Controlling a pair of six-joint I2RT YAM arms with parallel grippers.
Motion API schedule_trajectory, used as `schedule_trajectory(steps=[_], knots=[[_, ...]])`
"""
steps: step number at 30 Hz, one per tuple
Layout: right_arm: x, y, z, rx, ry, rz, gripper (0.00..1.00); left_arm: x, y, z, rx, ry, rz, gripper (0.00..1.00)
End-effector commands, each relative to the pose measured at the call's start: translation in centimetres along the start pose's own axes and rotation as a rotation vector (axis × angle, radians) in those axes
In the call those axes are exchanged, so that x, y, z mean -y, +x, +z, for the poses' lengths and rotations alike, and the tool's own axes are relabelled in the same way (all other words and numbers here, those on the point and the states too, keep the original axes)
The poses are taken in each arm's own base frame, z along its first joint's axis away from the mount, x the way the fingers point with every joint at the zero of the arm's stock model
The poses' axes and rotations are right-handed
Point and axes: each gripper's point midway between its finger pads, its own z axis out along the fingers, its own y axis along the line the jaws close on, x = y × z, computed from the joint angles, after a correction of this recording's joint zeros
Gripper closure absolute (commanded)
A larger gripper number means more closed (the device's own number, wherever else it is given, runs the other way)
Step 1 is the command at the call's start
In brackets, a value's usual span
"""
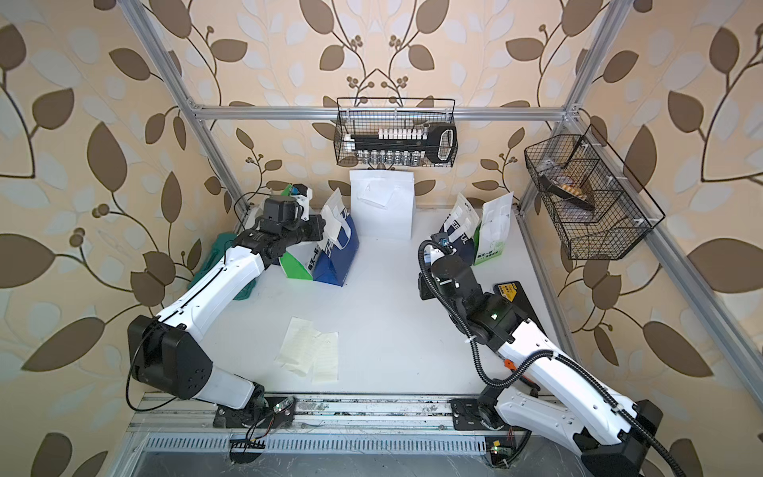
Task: Staple the receipts to the bags
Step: Place the takeout bag at the center of the board, then place the stapler at the center of the board.
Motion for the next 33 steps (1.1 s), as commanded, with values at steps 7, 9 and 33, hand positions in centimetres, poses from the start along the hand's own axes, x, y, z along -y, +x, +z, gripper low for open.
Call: schedule_trajectory(steps=[7,9,33], knots=[[1.2,12.1,3.3,-0.428,0.021,0.095,1.0,0.6,-1.3,-0.8,0.051,0.051,-0.034,0.46],[2.7,14.3,3.9,-0.516,0.063,0.133,1.0,1.0,-1.6,-1.1,0.059,0.07,-0.042,0.42],[6.0,22.0,5.6,-0.846,0.228,0.226,0.58,6.0,-7.2,-11.8,0.238,0.27,-0.061,0.16]])
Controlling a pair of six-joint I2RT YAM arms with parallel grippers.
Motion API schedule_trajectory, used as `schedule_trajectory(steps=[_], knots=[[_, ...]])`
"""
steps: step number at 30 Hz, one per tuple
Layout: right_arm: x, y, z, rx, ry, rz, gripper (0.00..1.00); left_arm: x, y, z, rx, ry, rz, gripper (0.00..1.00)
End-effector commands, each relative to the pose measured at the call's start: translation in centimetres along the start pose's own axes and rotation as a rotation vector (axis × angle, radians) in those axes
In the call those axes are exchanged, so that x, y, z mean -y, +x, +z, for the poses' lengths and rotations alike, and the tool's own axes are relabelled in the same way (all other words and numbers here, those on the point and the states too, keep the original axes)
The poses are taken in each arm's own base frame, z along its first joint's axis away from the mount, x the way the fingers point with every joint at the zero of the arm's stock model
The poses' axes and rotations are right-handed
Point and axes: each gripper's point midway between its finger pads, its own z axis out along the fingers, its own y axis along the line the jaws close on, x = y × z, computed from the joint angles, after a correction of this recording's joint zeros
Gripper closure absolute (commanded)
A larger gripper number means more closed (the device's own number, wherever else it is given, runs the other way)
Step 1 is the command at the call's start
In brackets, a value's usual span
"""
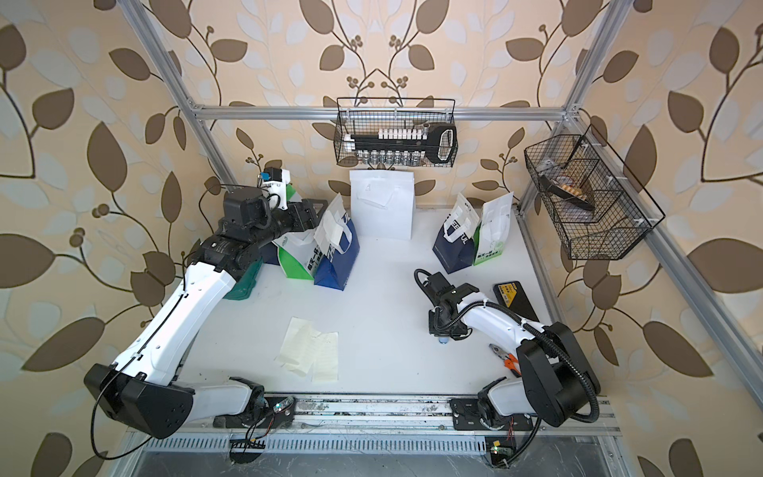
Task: Staple the receipts to the bags
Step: Place the stapler at the center of the board, then move the takeout bag to the center of the board.
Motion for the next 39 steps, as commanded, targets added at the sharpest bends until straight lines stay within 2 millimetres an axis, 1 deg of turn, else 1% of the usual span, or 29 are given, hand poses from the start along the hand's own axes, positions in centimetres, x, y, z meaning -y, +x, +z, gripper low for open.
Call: schedule_trajectory(steps=[1,4,5,7,9,10,12,13,15,17,18,19,21,22,24,27,30,33,37,39], knots=[[-0.7,-0.7,-0.5,0.011,-0.027,0.008,0.54,1.4,-1.4,-1.9,0.038,0.049,0.0,0.16],[-0.8,-1.2,-1.4,0.039,-0.039,0.008,0.46,1.8,-1.5,-2.7,0.047,0.06,-0.001,0.15],[-0.9,-1.4,-2.1,0.054,-0.047,0.01,0.44,2.0,-1.6,-2.9,0.049,0.065,0.002,0.15],[-1.4,-2.0,-4.3,0.119,-0.071,-0.012,0.42,2.1,-1.6,-3.4,0.047,0.064,-0.001,0.15],[-2.4,-3.5,-7.7,0.234,-0.115,-0.049,0.38,2.2,-1.3,-3.9,0.038,0.065,-0.003,0.15],[-3.2,-4.4,-9.3,0.298,-0.16,-0.063,0.37,2.2,-1.2,-4.1,0.04,0.065,-0.004,0.15],[-5.6,-7.2,-13.1,0.458,-0.293,-0.09,0.33,2.2,-0.9,-4.6,0.046,0.068,-0.007,0.15],[-6.4,-8.6,-14.5,0.523,-0.335,-0.098,0.32,2.1,-0.8,-4.7,0.047,0.064,-0.011,0.14],[-8.4,-12.1,-16.8,0.648,-0.434,-0.11,0.31,1.9,-0.4,-4.7,0.039,0.059,-0.016,0.14],[-9.9,-15.5,-18.0,0.752,-0.453,-0.134,0.31,1.6,0.0,-4.4,0.03,0.049,-0.019,0.14],[-10.6,-17.4,-18.2,0.783,-0.465,-0.149,0.31,1.4,0.3,-4.3,0.022,0.045,-0.02,0.14],[-10.9,-19.0,-17.8,0.799,-0.461,-0.142,0.31,1.3,0.5,-4.1,0.013,0.04,-0.019,0.14],[-10.7,-22.5,-16.5,0.805,-0.469,-0.096,0.31,0.6,0.8,-3.8,-0.008,0.007,-0.014,0.15],[-10.7,-23.9,-16.1,0.816,-0.473,-0.078,0.31,0.4,0.9,-3.6,-0.013,-0.007,-0.005,0.15],[-10.4,-26.6,-15.7,0.85,-0.47,-0.062,0.31,-0.8,0.8,-3.2,-0.015,-0.069,0.014,0.15],[-9.9,-29.7,-14.6,0.852,-0.445,-0.036,0.3,-2.4,0.9,-1.6,-0.042,-0.139,0.032,0.15],[-9.1,-32.3,-13.0,0.845,-0.444,0.001,0.3,-3.0,1.3,-0.5,-0.075,-0.159,0.03,0.17],[-9.0,-34.5,-11.6,0.84,-0.454,0.015,0.3,-2.9,1.4,-0.1,-0.065,-0.145,0.046,0.17],[-9.4,-36.4,-10.2,0.84,-0.437,0.023,0.31,-3.4,2.1,1.1,-0.104,-0.151,0.034,0.18],[-9.2,-37.2,-9.6,0.842,-0.413,0.036,0.31,-4.1,2.3,1.5,-0.111,-0.178,0.032,0.19]])
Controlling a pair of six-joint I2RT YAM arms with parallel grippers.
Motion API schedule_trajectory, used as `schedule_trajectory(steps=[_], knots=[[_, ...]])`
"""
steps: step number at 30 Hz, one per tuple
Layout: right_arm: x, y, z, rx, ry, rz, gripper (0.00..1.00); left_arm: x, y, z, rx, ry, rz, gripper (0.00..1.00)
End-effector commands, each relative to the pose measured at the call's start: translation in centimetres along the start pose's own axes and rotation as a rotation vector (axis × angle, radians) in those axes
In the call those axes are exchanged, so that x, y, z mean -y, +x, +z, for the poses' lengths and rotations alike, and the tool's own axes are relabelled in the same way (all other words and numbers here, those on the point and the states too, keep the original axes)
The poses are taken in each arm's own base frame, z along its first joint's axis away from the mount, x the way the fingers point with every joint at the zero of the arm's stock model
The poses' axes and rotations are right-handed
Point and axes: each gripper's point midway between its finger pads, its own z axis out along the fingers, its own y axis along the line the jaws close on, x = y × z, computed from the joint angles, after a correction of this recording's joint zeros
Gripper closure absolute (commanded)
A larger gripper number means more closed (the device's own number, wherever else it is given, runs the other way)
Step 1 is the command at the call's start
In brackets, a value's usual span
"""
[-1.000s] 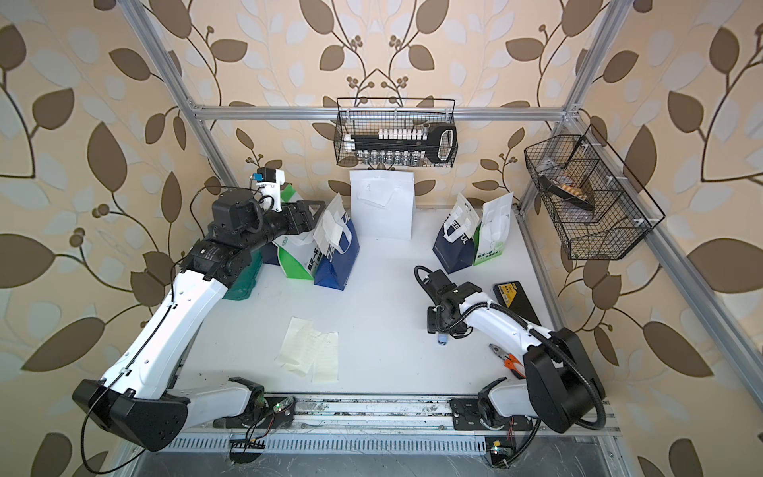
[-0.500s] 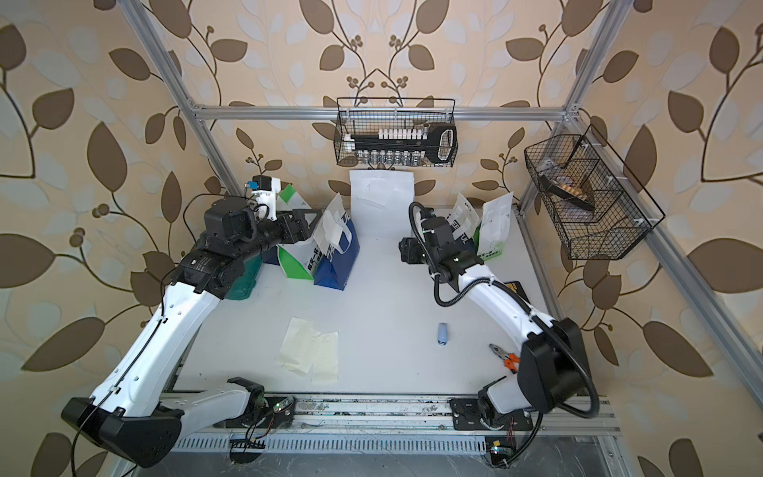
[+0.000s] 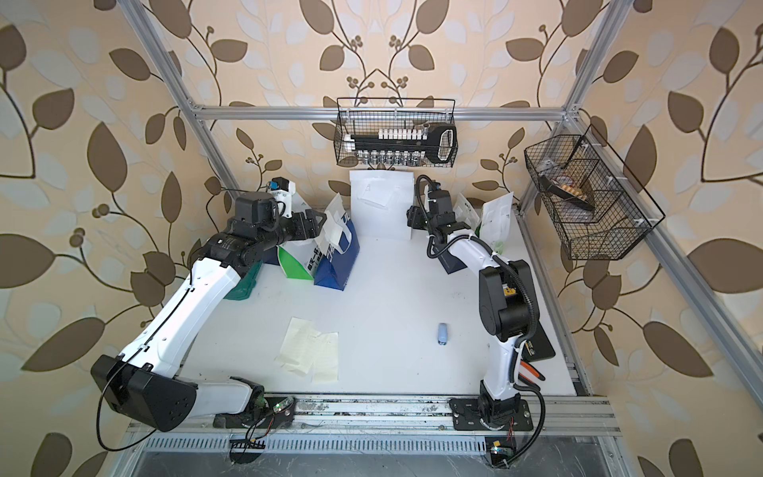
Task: Staple the receipts to the bags
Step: Move the takeout bag to the center of the board.
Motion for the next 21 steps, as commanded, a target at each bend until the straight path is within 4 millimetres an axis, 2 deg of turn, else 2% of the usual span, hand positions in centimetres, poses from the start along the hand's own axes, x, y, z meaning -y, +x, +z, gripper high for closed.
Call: schedule_trajectory(steps=[1,11,21], knots=[[-0.3,-0.8,1.4,0.021,0.001,-0.012,0.31,-0.5,-1.5,0.1,0.037,-0.028,0.016,0.19],[0.5,0.3,4.8,0.01,-0.012,-0.014,0.33,-0.4,-0.6,1.8,-0.011,-0.007,0.007,0.18],[0.1,0.2,7.0,0.016,-0.093,-0.017,0.4,-0.1,-0.4,2.4,-0.028,0.013,0.0,0.19]])
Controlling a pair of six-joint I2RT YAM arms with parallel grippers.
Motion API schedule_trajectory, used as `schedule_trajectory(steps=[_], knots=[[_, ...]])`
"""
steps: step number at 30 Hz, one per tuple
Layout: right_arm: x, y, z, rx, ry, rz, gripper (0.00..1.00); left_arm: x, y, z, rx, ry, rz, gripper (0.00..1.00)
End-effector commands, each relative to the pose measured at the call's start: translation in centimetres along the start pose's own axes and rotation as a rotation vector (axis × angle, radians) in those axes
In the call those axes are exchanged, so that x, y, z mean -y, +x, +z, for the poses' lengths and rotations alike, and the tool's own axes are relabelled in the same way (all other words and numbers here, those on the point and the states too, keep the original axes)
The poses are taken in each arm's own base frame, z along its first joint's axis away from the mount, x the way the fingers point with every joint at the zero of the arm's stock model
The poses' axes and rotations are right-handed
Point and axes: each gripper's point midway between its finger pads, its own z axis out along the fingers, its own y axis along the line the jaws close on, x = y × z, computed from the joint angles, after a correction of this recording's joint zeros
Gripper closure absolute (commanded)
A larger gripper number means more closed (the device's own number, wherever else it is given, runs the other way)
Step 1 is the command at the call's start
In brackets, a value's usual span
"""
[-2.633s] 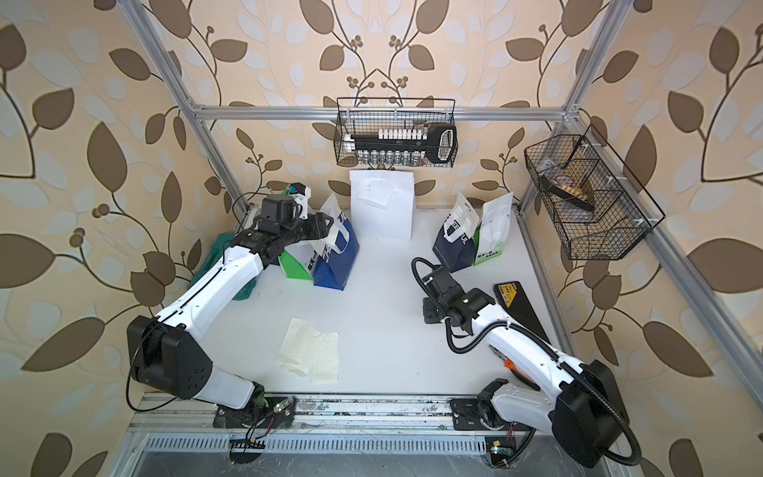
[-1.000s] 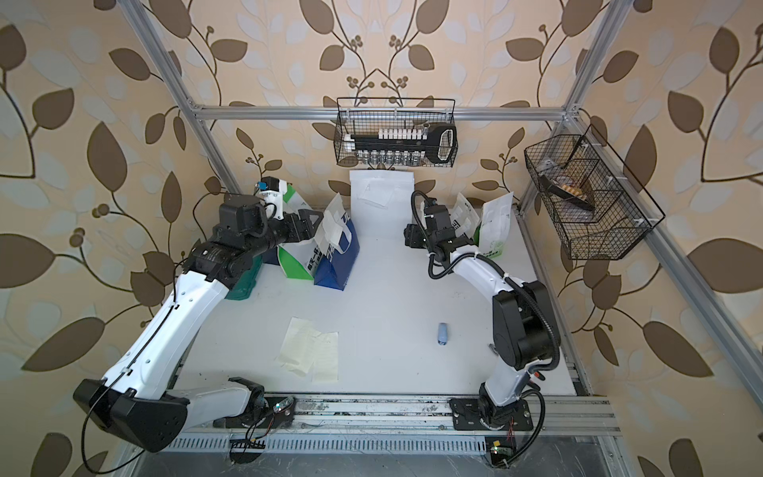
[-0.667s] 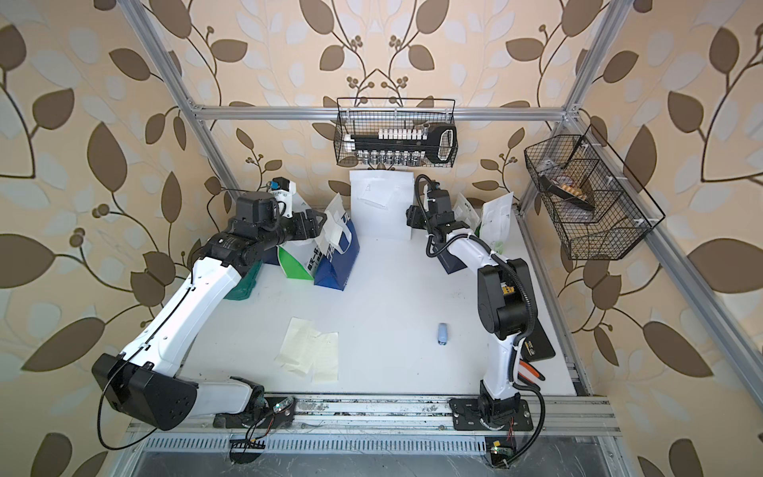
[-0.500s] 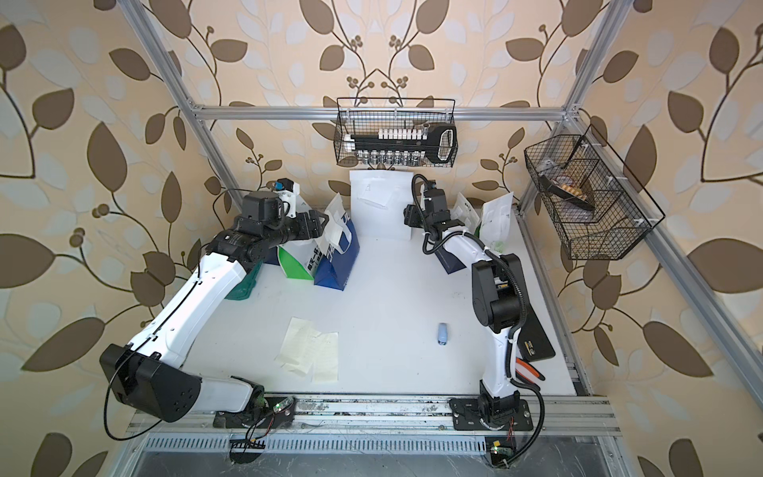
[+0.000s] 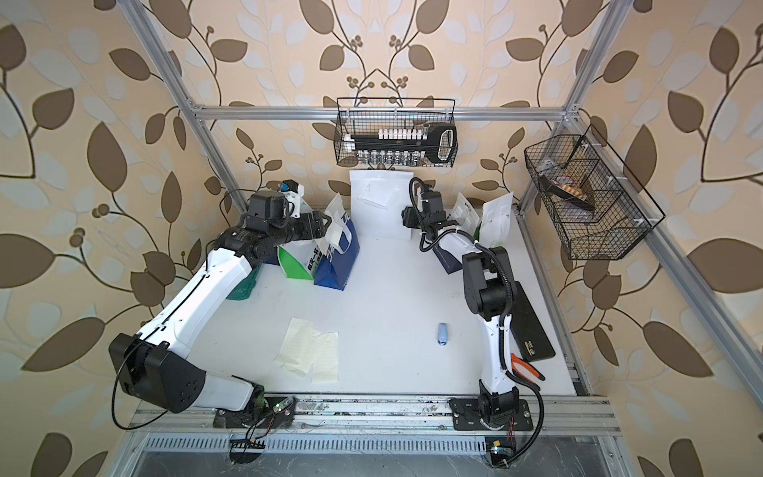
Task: Staple the receipts to the bags
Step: Move the takeout bag to the center of the board.
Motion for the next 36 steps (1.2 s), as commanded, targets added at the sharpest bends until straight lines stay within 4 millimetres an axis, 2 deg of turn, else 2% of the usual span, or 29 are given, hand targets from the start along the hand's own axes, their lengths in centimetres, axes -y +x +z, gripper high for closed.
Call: schedule_trajectory(steps=[1,5,11,20,21,22,28,36], knots=[[-0.9,-1.5,0.4,0.044,-0.065,-0.019,0.41,0.8,-1.8,-0.7,0.041,0.033,0.01,0.19],[-1.1,-1.4,0.9,0.039,-0.091,-0.032,0.48,0.7,-1.8,-0.6,0.039,0.03,0.01,0.19],[-0.8,-0.7,1.0,0.034,-0.088,-0.04,0.71,0.9,-1.9,-0.7,0.041,0.039,0.009,0.19],[-0.6,-0.9,-0.6,0.053,-0.06,-0.082,1.0,1.0,-1.9,-0.6,0.04,0.043,0.007,0.19],[-0.6,-0.9,-1.0,0.056,-0.054,-0.089,1.0,1.0,-1.9,-0.7,0.039,0.045,0.008,0.19],[-0.5,-0.8,-1.3,0.058,-0.045,-0.091,1.0,0.6,-1.2,0.5,0.012,0.036,0.002,0.19],[-0.3,0.3,-3.9,0.066,0.014,-0.122,1.0,0.5,-1.2,0.5,0.008,0.039,-0.004,0.19],[-1.9,2.3,-8.1,0.045,0.067,-0.166,1.0,0.4,-1.2,0.5,0.008,0.04,-0.01,0.19]])
